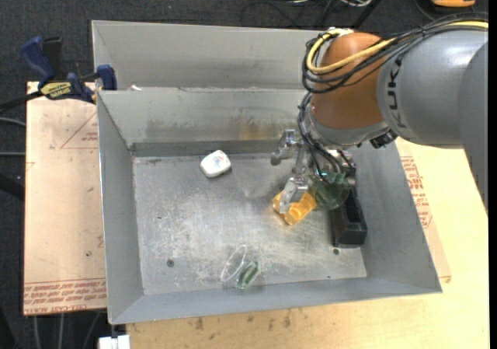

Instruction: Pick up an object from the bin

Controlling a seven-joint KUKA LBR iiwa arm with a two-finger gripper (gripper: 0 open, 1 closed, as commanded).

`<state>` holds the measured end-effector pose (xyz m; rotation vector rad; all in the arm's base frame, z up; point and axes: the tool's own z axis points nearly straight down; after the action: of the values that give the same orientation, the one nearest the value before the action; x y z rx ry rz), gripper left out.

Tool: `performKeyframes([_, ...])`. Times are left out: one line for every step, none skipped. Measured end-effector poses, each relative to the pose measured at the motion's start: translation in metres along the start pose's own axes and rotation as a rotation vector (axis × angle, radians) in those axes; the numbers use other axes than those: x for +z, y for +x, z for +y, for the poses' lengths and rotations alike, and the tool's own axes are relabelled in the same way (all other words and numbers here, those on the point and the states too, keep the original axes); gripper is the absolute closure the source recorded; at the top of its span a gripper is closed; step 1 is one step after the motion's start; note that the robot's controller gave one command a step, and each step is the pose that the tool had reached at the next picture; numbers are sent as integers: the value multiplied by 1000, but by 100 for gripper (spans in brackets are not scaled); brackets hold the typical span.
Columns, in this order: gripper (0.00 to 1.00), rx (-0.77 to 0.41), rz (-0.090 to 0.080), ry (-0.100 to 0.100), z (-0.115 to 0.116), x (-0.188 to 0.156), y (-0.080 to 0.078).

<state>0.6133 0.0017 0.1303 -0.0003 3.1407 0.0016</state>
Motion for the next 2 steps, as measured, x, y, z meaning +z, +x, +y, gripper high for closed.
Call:
performKeyframes([100, -16, -16, -7, -13, 15, -13])
performKeyframes([0, -15, -1, -1, -17, 21, -9])
